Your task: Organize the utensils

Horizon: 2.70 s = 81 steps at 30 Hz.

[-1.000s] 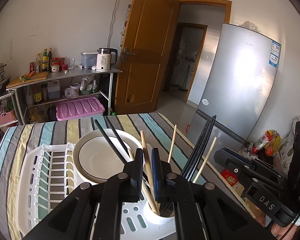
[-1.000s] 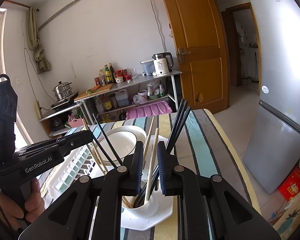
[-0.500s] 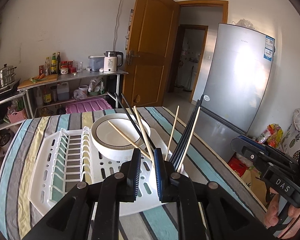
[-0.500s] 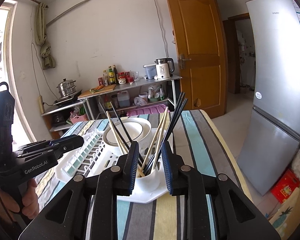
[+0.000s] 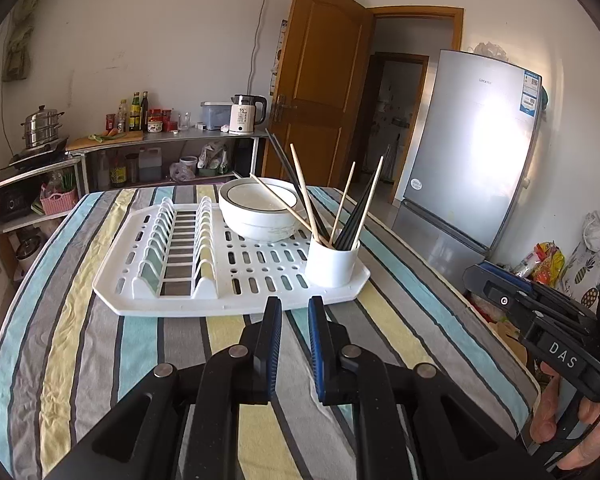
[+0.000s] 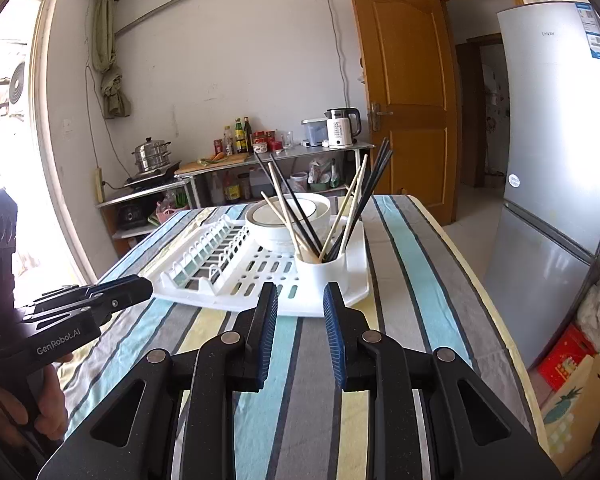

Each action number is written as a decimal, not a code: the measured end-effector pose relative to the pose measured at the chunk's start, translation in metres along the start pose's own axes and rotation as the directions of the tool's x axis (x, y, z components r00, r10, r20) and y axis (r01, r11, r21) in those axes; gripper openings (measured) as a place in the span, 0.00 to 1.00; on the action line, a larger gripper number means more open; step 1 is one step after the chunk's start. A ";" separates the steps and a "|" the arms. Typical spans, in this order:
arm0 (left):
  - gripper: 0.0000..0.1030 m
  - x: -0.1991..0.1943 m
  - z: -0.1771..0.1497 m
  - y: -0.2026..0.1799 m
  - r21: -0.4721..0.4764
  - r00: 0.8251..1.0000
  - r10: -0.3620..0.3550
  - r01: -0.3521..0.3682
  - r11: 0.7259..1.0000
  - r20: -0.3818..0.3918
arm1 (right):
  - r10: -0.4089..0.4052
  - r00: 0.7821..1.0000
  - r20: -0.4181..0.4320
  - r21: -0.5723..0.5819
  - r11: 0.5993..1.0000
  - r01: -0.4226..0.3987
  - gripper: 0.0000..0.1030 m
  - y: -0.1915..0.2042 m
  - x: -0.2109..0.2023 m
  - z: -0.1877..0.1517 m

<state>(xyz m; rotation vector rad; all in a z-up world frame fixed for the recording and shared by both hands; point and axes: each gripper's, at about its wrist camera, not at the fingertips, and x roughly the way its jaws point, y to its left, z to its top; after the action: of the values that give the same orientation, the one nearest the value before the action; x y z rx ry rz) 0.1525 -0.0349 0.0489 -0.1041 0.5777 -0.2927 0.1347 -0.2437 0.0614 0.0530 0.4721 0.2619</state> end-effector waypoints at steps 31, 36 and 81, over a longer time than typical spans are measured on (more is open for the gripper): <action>0.13 -0.047 -0.078 -0.005 0.021 0.991 0.128 -0.127 0.992 -0.036 | -0.034 0.998 -0.046 -0.029 0.999 0.033 0.24 0.030 -0.042 -0.069; 0.13 -0.045 -0.079 -0.005 0.023 0.991 0.129 -0.128 0.991 -0.041 | -0.032 0.998 -0.051 -0.027 0.999 0.030 0.24 0.030 -0.040 -0.070; 0.13 -0.043 -0.080 -0.009 0.046 0.990 0.135 -0.133 0.990 -0.040 | -0.025 0.998 -0.064 -0.036 0.999 0.023 0.24 0.029 -0.034 -0.074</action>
<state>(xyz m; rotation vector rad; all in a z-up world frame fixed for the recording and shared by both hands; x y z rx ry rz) 0.0717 -0.0319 0.0060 -0.0173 0.6176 -0.1765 0.0652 -0.2255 0.0134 0.0049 0.5315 0.2484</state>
